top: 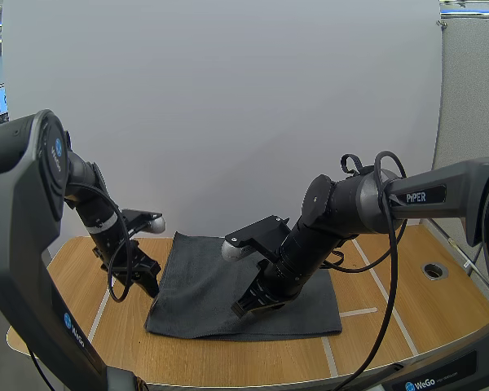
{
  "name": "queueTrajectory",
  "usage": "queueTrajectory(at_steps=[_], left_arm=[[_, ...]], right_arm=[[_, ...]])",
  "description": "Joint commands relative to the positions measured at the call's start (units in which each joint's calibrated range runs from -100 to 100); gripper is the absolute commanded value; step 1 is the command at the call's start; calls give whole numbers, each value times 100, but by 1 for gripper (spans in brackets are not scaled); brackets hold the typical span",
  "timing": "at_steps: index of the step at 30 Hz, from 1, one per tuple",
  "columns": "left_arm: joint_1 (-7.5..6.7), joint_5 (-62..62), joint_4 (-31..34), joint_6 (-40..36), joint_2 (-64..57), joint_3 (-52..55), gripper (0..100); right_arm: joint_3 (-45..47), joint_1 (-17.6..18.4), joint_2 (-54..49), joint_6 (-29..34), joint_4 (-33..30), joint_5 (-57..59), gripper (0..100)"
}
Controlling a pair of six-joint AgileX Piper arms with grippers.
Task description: Fold the towel
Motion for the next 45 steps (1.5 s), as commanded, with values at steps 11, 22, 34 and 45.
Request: queueTrajectory(at_steps=[11, 22, 34, 45], left_arm=[[0, 668, -134, 107, -1338, -506, 95], [0, 947, -192, 40, -1551, -506, 95], [0, 827, -518, 147, -1551, -506, 95], [0, 810, -763, 168, -1551, -506, 59]], right_arm=[[-590, 11, -44, 271, -70, 419, 0], [-1210, 11, -44, 254, -135, 451, 0], [-1210, 11, -44, 159, -146, 425, 0], [-1210, 11, -44, 331, -584, 357, 0]])
